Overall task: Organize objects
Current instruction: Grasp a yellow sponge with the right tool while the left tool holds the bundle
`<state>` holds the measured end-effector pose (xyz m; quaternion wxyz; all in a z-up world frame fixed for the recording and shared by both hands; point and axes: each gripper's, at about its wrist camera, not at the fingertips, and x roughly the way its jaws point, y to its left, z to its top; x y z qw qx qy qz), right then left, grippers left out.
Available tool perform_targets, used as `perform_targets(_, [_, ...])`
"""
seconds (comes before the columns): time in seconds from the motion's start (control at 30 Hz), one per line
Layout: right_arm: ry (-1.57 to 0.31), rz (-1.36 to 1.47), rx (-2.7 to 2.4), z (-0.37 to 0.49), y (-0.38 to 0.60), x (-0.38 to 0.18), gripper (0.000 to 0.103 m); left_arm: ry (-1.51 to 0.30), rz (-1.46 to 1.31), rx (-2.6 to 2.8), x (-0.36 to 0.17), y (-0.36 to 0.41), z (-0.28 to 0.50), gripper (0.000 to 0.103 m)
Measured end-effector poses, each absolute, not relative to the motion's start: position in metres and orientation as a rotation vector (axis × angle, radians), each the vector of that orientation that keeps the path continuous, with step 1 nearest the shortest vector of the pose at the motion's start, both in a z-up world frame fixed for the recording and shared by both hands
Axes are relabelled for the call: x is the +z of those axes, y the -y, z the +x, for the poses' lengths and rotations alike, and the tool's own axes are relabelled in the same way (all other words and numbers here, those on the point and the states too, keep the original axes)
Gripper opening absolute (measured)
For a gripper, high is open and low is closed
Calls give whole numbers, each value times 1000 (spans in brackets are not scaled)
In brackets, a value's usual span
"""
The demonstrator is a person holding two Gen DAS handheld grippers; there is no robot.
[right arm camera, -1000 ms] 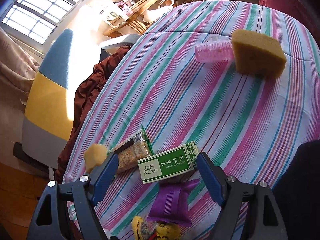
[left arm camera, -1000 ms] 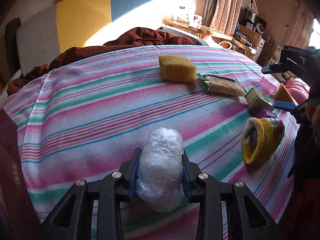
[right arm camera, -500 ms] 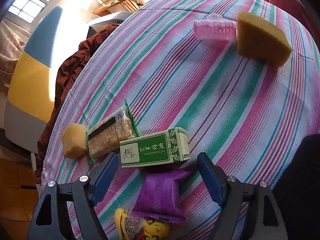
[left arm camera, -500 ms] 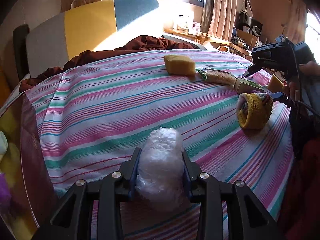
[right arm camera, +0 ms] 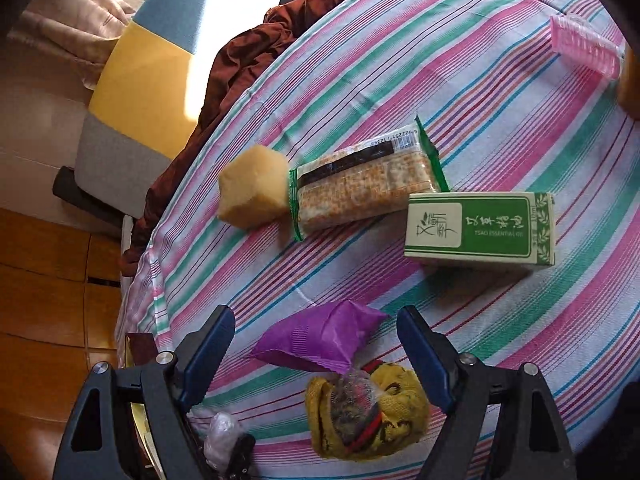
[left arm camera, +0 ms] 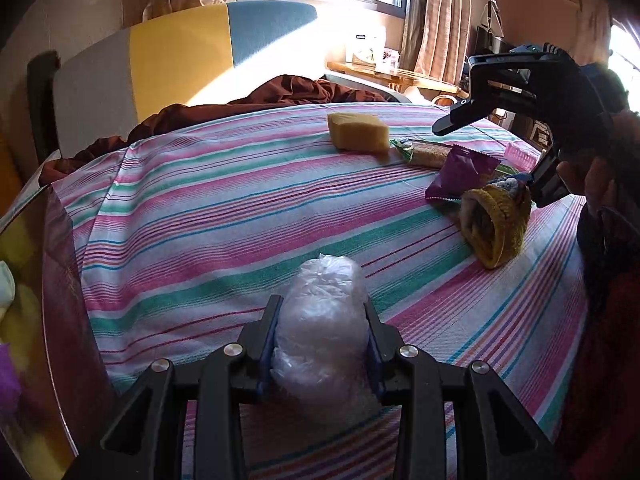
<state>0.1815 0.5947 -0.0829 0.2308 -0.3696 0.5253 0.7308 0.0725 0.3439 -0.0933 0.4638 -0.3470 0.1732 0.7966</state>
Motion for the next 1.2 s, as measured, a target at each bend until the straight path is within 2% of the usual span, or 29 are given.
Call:
perform_targets(0.23, [-1431, -1016, 2017, 178, -597, -82, 85, -431, -851, 1960, -94, -344, 72, 38])
perform_targets(0.4, [-1321, -1119, 2067, 159, -585, -79, 85, -430, -850, 1959, -94, -343, 72, 38])
perform_targets(0.43, [-1315, -1133, 2076, 157, -584, -80, 84, -430, -850, 1959, -94, -343, 72, 38])
perform_targets(0.47, [-1326, -1150, 2099, 154, -581, -81, 77, -429, -850, 1959, -94, -343, 72, 38])
perform_targets(0.5, [-1364, -1151, 2149, 151, -577, -79, 75, -429, -850, 1959, -94, -343, 72, 38])
perform_targets(0.57, [-1440, -1117, 2286, 144, -570, -71, 73, -429, -850, 1959, -94, -343, 72, 38])
perform_targets(0.7, [-1366, -1137, 2271, 141, -566, -68, 73, -424, -852, 1958, -93, -344, 72, 38])
perform_targets(1.03, [-1419, -919, 2082, 182, -597, -68, 74, -415, -851, 1957, -93, -345, 73, 38])
perform_targets(1.13, [-1456, -711, 2136, 200, -603, -51, 74, -419, -849, 1960, -92, -347, 74, 38])
perform_targets(1.2, [-1404, -563, 2136, 217, -605, -37, 75, -418, -849, 1961, -92, -346, 74, 38])
